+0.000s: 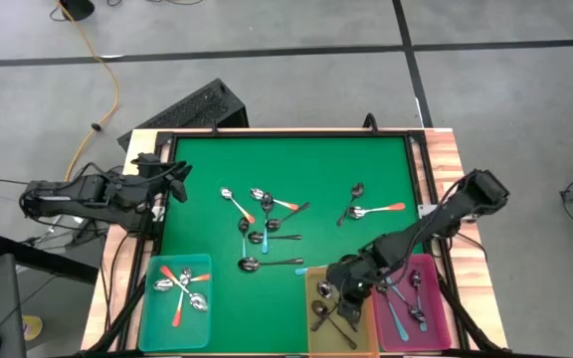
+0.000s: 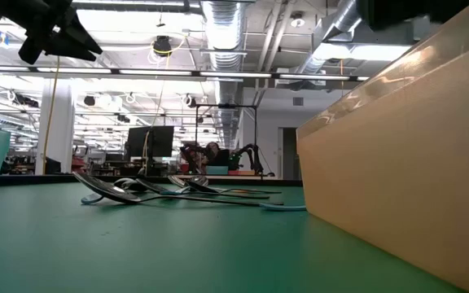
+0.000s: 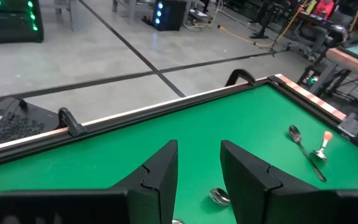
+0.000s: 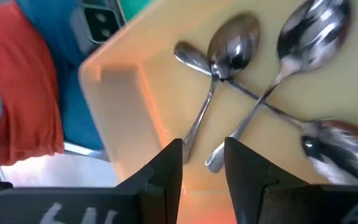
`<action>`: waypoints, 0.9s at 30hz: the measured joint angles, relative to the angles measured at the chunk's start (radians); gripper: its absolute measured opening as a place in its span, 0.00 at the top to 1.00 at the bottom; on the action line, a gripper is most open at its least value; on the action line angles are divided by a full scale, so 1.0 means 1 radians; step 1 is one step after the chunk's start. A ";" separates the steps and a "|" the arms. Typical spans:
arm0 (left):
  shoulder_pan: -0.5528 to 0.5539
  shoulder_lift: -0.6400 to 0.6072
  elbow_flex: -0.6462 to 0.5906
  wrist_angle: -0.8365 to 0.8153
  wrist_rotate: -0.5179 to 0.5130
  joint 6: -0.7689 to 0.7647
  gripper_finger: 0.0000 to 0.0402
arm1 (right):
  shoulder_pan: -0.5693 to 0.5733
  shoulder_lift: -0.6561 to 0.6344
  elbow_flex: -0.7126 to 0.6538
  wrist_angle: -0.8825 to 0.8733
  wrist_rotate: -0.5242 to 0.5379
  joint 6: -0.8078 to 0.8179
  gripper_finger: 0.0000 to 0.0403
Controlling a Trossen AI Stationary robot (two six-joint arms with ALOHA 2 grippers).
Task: Sort silverware by color (type)
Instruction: Put the orange spoon into the green bin
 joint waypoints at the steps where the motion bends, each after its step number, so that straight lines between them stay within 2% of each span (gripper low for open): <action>1: 0.000 0.000 0.000 0.005 0.005 0.000 0.74 | -0.008 -0.023 0.000 -0.015 0.003 -0.013 0.68; 6: 0.000 0.000 0.000 0.031 0.027 0.015 0.74 | -0.052 -0.143 0.000 -0.026 0.076 -0.109 0.68; 9: 0.000 0.003 0.000 0.038 0.035 0.015 0.74 | -0.081 -0.217 0.000 -0.024 0.175 -0.192 0.68; 11: 0.000 0.008 0.000 0.044 0.035 0.015 0.74 | -0.097 -0.259 0.000 -0.019 0.278 -0.270 0.69; 16: 0.000 0.051 0.000 0.071 0.034 0.015 0.74 | -0.140 -0.310 0.001 0.010 0.629 -0.461 0.69; 18: 0.000 0.078 0.000 0.084 0.034 0.015 0.74 | -0.158 -0.313 0.001 0.034 0.711 -0.521 0.69; 24: 0.000 0.167 0.000 0.093 0.057 0.041 0.74 | -0.210 -0.309 0.001 0.119 0.746 -0.696 0.69; 27: 0.000 0.195 0.000 0.167 0.089 0.088 0.74 | -0.240 -0.284 0.001 0.199 0.747 -0.765 0.69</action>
